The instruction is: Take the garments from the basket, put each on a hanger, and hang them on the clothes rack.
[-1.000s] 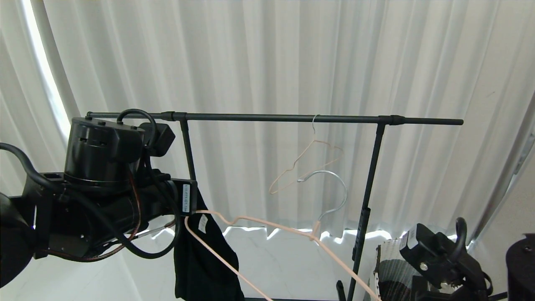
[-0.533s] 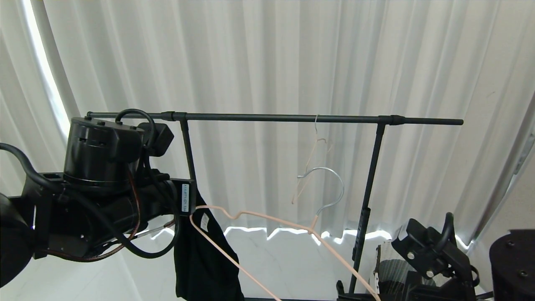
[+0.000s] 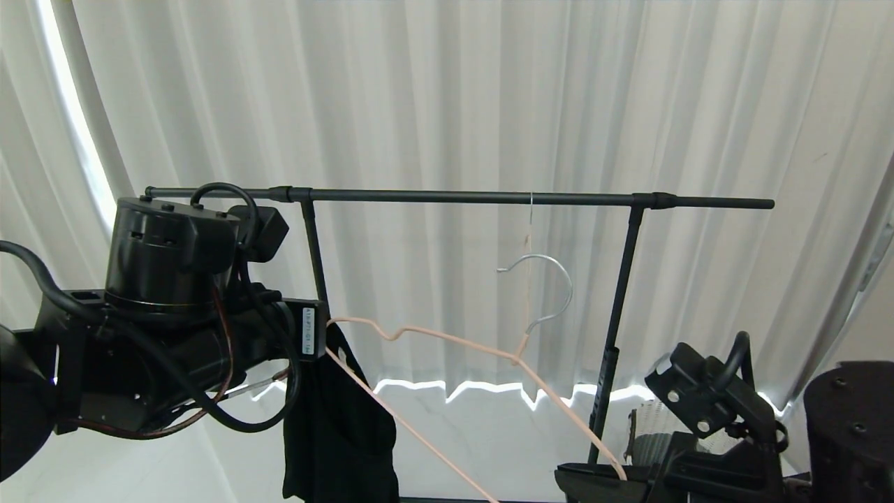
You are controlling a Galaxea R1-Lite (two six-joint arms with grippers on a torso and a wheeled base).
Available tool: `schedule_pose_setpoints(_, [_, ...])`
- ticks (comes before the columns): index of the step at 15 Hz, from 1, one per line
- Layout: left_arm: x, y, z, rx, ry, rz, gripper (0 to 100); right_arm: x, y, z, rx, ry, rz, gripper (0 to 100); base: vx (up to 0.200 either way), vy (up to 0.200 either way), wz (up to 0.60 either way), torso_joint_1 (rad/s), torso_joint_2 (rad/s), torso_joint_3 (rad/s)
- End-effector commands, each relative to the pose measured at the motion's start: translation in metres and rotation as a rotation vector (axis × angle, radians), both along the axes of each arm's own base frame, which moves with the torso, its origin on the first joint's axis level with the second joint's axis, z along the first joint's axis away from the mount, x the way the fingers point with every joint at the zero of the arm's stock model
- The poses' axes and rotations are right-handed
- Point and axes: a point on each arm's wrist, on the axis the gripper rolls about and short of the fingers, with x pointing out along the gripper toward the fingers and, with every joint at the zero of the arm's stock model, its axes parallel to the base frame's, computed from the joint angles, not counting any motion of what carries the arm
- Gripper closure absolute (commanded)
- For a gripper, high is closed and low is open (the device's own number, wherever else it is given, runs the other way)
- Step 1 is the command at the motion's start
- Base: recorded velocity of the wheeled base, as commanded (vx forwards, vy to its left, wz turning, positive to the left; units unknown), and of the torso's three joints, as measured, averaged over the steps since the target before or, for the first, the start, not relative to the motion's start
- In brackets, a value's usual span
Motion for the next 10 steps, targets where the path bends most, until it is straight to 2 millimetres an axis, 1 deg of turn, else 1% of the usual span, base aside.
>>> schedule_pose_setpoints(1, [-0.002,-0.002,0.001,-0.002,-0.004,-0.01,100,0.005,0.01,-0.001,-0.011,0.004,0.002,100,0.0,0.0,0.0,0.0,0.0,0.0])
schedule_pose_setpoints(4, [-0.006,-0.003,0.004,-0.008,-0.015,-0.021,100,0.009,0.02,-0.002,-0.018,0.008,0.01,100,0.0,0.0,0.0,0.0,0.0,0.0])
schedule_pose_setpoints(10, [-0.008,-0.003,0.006,-0.011,-0.023,-0.028,100,0.003,0.028,-0.012,-0.063,0.032,0.046,100,0.0,0.0,0.0,0.0,0.0,0.0])
